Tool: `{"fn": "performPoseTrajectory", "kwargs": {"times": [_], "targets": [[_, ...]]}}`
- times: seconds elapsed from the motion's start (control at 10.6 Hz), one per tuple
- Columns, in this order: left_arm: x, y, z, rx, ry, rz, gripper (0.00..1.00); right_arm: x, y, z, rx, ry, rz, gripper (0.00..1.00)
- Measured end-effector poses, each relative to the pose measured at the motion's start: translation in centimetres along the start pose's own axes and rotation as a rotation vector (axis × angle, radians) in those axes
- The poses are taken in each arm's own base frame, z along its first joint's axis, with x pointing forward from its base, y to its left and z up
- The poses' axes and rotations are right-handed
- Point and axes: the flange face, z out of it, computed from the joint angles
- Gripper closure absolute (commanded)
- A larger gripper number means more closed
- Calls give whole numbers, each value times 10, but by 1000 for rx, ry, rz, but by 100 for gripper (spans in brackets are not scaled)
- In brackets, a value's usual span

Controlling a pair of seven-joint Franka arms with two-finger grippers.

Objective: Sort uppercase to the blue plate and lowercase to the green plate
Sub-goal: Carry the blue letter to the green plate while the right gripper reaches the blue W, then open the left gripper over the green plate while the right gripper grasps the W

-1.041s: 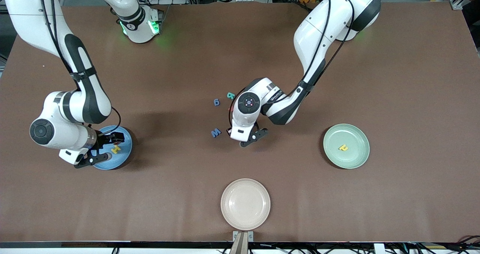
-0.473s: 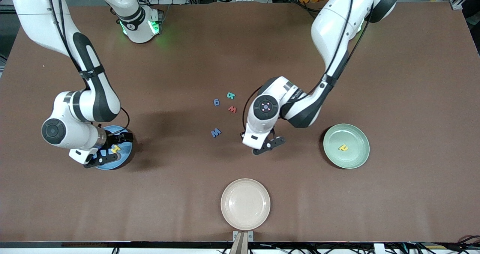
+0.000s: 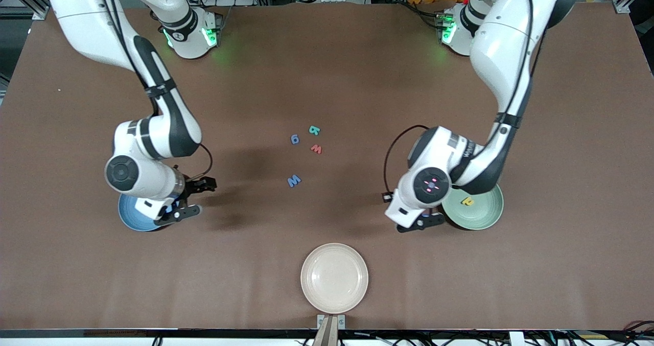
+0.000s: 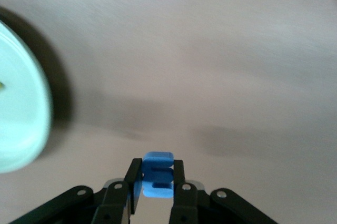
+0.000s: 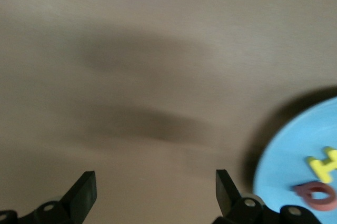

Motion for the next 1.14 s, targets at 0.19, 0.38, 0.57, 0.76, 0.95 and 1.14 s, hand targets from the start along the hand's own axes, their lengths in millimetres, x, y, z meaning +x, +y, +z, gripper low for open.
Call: {"fn": "performPoseTrajectory", "kwargs": {"times": [0.19,0.38,0.57,0.76,0.95,1.14], "targets": [[13,-40,-2,16,-8,54,100,3,-56,4,-1,25,52,0],[18,-77,-10,38,-10,106,100,4,-119,20,0,76,46,0],[19,-114,-9,45,-31,128,100,3,-169,46,3,95,91,0],[17,-142,12,34,-26,150,100,5,-209,62,4,97,109,0],[20,-169,30,21,-28,175,100,6,-230,74,3,98,84,0],[23,-189,43,9,-26,183,100,5,-244,78,3,107,40,0]]}}
